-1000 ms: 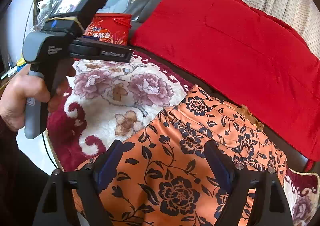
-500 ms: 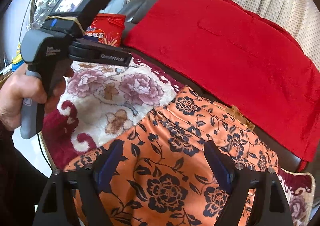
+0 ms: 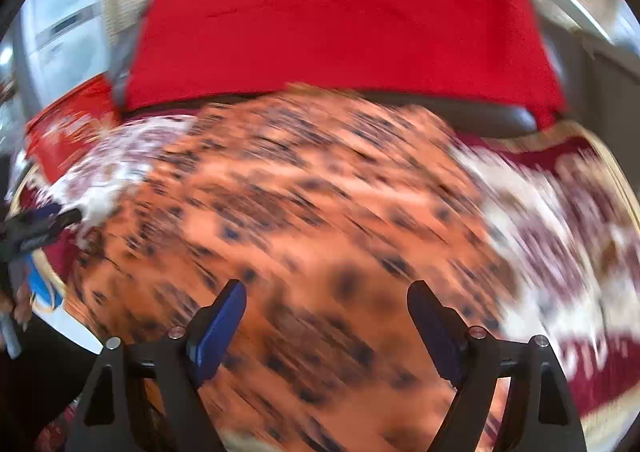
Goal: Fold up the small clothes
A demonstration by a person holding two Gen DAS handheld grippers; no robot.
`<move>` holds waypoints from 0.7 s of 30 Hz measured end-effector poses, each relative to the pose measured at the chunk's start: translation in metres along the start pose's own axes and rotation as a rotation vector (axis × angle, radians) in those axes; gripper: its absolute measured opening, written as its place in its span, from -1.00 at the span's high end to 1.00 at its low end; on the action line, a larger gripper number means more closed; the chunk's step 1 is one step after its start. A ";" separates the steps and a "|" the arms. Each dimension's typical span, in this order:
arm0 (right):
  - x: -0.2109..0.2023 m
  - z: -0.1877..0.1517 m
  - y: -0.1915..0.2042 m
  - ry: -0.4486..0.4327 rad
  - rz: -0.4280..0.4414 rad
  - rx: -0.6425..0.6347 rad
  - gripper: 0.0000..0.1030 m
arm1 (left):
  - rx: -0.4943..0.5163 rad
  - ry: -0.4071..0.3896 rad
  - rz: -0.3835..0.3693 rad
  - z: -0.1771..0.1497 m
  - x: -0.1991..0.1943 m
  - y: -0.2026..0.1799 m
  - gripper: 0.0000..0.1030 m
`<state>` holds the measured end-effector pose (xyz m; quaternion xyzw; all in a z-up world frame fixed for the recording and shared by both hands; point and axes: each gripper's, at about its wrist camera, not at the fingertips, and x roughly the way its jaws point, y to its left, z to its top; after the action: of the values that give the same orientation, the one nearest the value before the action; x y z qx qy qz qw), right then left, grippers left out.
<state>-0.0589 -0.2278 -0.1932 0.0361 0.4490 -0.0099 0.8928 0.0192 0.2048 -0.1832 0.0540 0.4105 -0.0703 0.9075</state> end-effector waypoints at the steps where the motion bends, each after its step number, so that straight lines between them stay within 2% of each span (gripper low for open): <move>1: -0.005 -0.010 -0.015 0.011 -0.018 0.032 -0.65 | 0.014 0.004 -0.006 -0.006 -0.003 -0.003 -0.66; 4: -0.020 -0.038 -0.059 0.044 -0.055 0.137 -0.65 | 0.038 0.017 -0.030 -0.022 -0.013 -0.010 -0.66; 7: -0.030 -0.064 -0.093 0.085 -0.049 0.244 -0.65 | 0.039 0.039 -0.052 -0.035 -0.017 -0.009 -0.65; 9: -0.033 -0.076 -0.105 0.108 -0.013 0.296 -0.65 | 0.007 0.058 -0.093 -0.043 -0.019 -0.003 -0.53; 11: -0.033 -0.086 -0.117 0.122 0.020 0.347 -0.65 | -0.024 0.089 -0.125 -0.048 -0.017 0.003 -0.14; 13: -0.032 -0.093 -0.124 0.121 0.034 0.389 -0.65 | -0.057 0.120 -0.137 -0.051 -0.014 0.010 -0.03; 16: -0.026 -0.098 -0.131 0.117 0.063 0.452 -0.63 | -0.125 0.166 -0.184 -0.055 -0.008 0.019 -0.04; 17: -0.023 -0.098 -0.132 0.117 0.077 0.467 -0.60 | -0.140 0.186 -0.197 -0.055 -0.005 0.020 -0.13; 19: -0.013 -0.095 -0.130 0.136 0.100 0.473 -0.23 | -0.181 0.231 -0.206 -0.058 0.004 0.022 -0.34; 20: -0.007 -0.094 -0.128 0.160 0.104 0.471 -0.12 | -0.202 0.240 -0.211 -0.060 0.007 0.024 -0.35; 21: -0.002 -0.094 -0.126 0.177 0.104 0.469 0.09 | -0.219 0.248 -0.229 -0.061 0.010 0.025 -0.35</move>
<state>-0.1420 -0.3465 -0.2548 0.2662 0.5082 -0.0648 0.8165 -0.0155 0.2377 -0.2300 -0.0836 0.5279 -0.1207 0.8365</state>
